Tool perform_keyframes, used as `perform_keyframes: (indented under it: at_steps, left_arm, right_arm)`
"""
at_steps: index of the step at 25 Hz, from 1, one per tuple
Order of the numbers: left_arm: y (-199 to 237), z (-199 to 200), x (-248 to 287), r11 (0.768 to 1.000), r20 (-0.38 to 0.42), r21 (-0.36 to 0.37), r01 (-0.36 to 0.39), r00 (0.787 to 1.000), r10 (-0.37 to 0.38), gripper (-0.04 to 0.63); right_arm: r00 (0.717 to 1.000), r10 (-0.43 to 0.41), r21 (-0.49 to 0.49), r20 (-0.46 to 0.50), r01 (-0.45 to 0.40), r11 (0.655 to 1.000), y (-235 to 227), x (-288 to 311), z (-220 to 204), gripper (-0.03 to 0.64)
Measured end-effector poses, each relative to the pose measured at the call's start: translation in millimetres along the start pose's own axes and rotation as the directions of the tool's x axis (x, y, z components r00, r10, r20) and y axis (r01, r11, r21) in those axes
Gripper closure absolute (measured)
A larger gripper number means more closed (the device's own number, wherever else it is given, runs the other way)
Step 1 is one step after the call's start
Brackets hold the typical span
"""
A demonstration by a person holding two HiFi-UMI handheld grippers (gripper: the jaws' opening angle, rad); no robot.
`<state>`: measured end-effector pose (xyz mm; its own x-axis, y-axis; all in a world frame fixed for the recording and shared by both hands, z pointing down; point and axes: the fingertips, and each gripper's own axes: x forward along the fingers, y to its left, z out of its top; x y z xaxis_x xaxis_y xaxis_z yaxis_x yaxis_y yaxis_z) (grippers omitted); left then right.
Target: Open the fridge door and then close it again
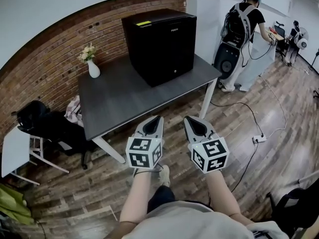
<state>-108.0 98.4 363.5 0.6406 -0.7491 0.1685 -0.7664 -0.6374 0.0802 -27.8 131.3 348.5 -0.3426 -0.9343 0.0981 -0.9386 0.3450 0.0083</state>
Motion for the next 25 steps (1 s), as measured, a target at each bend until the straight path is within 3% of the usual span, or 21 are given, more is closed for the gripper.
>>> perform_keyframes:
  at_steps: [16, 25]
  left_arm:
    - [131, 63, 160, 0.999, 0.045, 0.008, 0.046, 0.998, -0.046, 0.588]
    - [190, 72, 234, 0.997, 0.028, 0.007, 0.071, 0.997, -0.071, 0.588]
  right_arm:
    - [0.998, -0.043, -0.048, 0.036, 0.045, 0.998, -87, 197, 52, 0.618]
    - [0.997, -0.079, -0.026, 0.016, 0.080, 0.996, -121, 279, 46, 0.618]
